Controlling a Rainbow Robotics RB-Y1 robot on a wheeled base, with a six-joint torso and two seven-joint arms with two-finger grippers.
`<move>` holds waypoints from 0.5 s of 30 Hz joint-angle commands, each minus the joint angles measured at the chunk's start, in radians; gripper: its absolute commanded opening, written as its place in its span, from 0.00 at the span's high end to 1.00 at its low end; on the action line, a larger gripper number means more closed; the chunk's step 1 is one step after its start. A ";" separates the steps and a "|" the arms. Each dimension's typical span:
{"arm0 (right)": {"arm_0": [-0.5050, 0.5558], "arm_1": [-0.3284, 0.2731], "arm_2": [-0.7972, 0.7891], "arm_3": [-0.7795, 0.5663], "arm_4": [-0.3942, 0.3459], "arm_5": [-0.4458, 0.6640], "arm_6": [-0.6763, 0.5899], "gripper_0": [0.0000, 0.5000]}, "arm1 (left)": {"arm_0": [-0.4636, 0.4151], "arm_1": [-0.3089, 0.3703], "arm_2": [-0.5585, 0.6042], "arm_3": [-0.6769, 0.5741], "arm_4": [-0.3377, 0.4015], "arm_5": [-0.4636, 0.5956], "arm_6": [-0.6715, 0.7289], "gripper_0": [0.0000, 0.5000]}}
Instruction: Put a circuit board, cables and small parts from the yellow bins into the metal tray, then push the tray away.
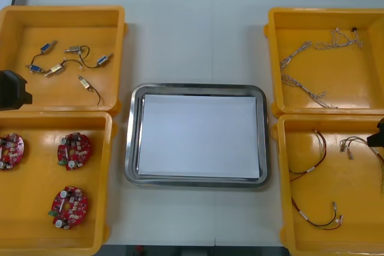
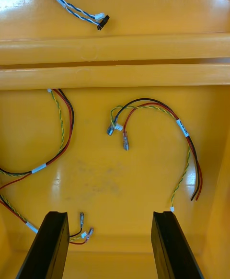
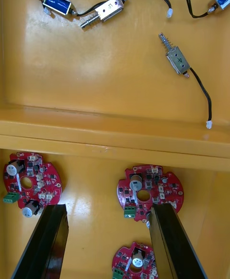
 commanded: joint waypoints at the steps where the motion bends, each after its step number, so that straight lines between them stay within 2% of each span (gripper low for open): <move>1: 0.014 0.004 0.010 -0.032 -0.004 0.003 -0.039 0.00 | 0.003 -0.009 0.029 -0.028 -0.004 -0.009 -0.012 0.00; 15: 0.014 0.004 0.010 -0.032 -0.004 0.003 -0.039 0.00 | 0.003 -0.009 0.029 -0.028 -0.004 -0.009 -0.012 0.00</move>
